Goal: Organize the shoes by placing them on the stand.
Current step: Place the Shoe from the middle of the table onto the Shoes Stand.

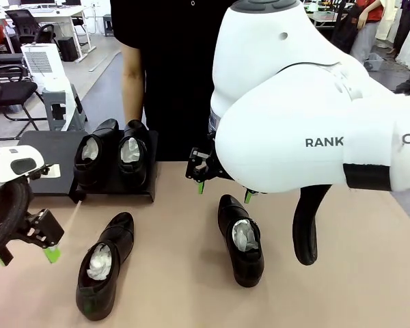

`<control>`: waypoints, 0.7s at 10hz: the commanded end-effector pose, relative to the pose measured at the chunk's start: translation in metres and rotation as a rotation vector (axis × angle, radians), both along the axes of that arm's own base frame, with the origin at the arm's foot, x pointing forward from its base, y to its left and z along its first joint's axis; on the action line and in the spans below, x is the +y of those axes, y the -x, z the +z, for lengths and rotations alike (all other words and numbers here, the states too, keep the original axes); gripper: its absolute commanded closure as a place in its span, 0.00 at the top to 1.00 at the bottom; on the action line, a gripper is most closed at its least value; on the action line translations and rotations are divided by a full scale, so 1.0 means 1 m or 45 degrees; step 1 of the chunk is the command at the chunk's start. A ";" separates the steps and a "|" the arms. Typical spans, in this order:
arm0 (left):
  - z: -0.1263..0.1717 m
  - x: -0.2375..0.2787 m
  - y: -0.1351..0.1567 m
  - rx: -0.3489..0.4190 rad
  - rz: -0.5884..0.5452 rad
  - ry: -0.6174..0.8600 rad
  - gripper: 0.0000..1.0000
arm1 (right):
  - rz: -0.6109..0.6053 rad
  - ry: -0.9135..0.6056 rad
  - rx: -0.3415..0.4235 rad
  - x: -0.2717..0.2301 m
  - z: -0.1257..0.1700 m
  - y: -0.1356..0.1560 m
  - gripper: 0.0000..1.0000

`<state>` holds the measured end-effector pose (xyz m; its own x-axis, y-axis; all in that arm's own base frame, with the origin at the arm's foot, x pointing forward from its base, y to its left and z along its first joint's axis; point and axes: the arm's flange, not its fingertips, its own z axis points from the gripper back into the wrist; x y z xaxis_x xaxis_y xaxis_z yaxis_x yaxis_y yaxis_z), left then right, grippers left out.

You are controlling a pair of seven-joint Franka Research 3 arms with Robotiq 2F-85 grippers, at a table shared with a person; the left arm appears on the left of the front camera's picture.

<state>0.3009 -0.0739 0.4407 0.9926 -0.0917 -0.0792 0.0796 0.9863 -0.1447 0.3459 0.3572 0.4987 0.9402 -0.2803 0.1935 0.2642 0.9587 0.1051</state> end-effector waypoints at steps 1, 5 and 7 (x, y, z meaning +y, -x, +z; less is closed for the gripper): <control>-0.015 -0.003 -0.011 -0.046 -0.040 0.040 1.00 | 0.017 0.019 0.000 0.000 0.004 -0.004 1.00; -0.071 -0.014 -0.024 -0.096 -0.031 -0.101 1.00 | 0.017 0.019 0.000 0.000 0.004 -0.004 1.00; -0.084 -0.016 -0.027 -0.126 -0.017 -0.104 1.00 | 0.017 0.019 0.000 0.000 0.004 -0.004 1.00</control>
<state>0.3523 -0.0946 0.3776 0.9918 -0.1274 -0.0138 0.1260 0.9891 -0.0761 0.3460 0.3575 0.4983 0.9405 -0.2797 0.1927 0.2638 0.9589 0.1043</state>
